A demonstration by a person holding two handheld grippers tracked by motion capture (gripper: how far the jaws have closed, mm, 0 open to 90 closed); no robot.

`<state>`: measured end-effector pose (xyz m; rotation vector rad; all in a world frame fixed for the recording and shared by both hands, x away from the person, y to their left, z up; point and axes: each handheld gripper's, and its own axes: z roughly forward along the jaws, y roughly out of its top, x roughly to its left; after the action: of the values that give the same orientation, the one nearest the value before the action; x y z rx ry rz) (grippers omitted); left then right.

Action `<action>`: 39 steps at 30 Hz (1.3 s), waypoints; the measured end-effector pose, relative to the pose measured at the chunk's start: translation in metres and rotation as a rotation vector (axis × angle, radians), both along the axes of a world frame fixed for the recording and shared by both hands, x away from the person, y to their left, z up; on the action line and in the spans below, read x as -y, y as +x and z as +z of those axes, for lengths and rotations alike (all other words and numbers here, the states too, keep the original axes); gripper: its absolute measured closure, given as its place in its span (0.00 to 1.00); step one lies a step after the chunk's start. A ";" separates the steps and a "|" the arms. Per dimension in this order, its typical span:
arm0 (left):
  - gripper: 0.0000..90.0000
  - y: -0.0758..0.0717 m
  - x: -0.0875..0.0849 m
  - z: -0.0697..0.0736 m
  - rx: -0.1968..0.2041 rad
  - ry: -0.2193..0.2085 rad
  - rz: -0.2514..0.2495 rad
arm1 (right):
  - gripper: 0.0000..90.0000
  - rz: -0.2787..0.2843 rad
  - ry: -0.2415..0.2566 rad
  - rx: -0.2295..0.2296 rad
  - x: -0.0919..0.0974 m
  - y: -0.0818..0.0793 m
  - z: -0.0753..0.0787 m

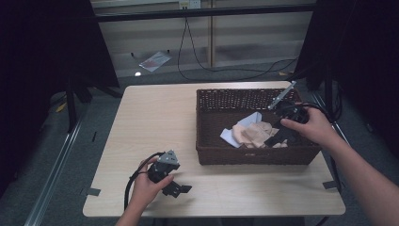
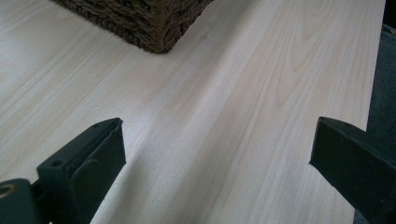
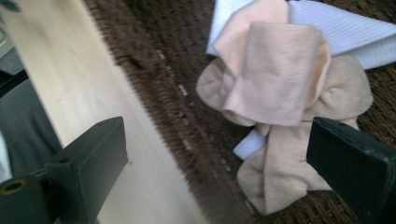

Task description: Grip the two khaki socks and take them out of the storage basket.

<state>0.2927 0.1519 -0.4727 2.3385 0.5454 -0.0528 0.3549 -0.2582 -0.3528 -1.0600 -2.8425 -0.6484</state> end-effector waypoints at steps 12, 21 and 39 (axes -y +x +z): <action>0.03 0.000 -0.001 0.001 0.000 0.014 -0.001 | 0.05 -0.035 -0.050 -0.010 0.001 0.022 -0.034; 0.03 0.001 -0.001 0.001 0.000 0.010 0.000 | 0.07 -0.091 -0.081 0.001 -0.005 0.034 -0.049; 0.03 0.001 -0.002 0.000 -0.003 -0.002 0.001 | 0.19 -0.166 -0.082 0.040 -0.008 0.052 -0.072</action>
<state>0.2941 0.1543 -0.4726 2.3363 0.5475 -0.0563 0.4072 -0.2503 -0.4253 -1.3212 -2.8595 -0.5738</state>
